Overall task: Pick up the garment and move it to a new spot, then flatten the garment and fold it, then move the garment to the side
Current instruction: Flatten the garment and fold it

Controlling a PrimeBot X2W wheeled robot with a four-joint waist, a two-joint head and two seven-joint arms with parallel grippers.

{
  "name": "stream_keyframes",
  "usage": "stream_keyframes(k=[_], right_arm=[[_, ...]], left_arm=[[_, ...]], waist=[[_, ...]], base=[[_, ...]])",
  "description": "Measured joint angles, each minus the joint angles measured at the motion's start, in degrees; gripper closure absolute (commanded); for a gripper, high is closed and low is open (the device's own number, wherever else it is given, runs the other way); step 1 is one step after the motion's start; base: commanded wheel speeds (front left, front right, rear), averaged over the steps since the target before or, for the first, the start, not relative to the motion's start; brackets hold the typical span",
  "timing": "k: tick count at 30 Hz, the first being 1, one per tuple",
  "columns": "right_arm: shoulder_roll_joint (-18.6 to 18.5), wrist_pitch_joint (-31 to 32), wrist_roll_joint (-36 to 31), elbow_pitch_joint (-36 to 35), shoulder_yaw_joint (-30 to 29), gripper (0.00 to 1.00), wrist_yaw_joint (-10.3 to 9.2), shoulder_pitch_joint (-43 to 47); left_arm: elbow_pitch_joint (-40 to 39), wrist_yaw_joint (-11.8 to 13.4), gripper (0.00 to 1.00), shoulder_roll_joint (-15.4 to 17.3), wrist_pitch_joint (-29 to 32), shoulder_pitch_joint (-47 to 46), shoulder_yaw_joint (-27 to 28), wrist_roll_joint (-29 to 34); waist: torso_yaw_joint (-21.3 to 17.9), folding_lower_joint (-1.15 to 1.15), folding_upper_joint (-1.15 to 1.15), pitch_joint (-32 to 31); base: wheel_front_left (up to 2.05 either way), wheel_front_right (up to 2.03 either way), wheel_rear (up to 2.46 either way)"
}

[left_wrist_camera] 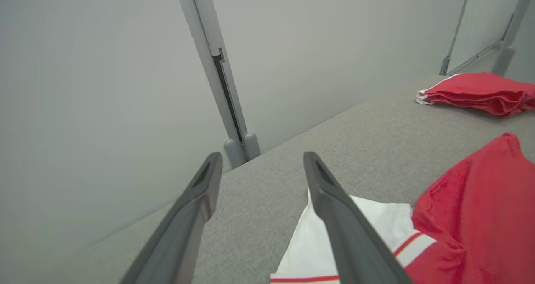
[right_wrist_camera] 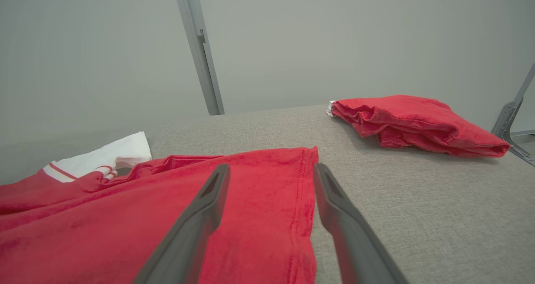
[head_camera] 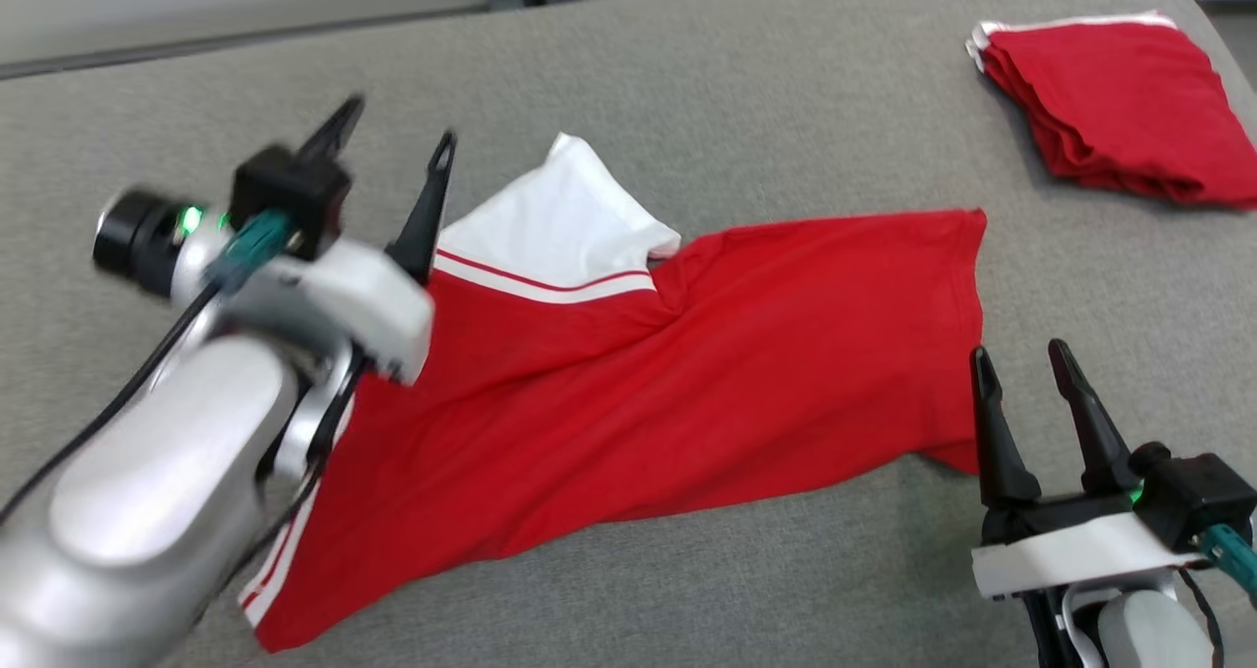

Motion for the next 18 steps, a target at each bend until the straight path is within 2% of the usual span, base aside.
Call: stream_keyframes(k=[2,6,9,13,18], right_arm=[[-0.1,0.0,0.2,-0.2,0.2,0.0,0.0,-1.2],[0.0,0.0,0.4,-0.4,0.3,0.0,0.0,-2.6],[0.1,0.0,0.4,-0.7,0.7,0.0,0.0,-3.4],[0.4,0.0,0.5,-1.5,0.2,0.0,0.01,-4.3],[0.6,0.0,0.5,-1.7,0.0,0.0,0.0,-4.5]], left_arm=[[5.9,-1.1,0.0,-3.1,0.1,-5.9,-1.9,3.3],[18.4,-4.2,0.0,-10.1,0.6,-13.2,-5.5,5.5],[27.0,-6.2,0.0,-14.0,0.7,-17.4,-7.2,6.6],[36.7,-7.9,0.0,-16.2,1.4,-22.1,-8.6,7.7],[45.0,-9.2,0.0,-17.1,2.9,-25.8,-10.2,9.2]], waist=[[-1.0,0.0,0.0,1.8],[-3.1,0.0,0.0,5.4],[-4.7,0.0,0.0,8.0],[-6.8,0.0,0.0,10.9],[-8.8,0.0,0.0,13.4]], base=[[0.0,0.0,0.0],[0.0,0.0,0.0],[0.0,0.0,0.0],[0.0,0.0,0.0],[0.0,0.0,0.0]])
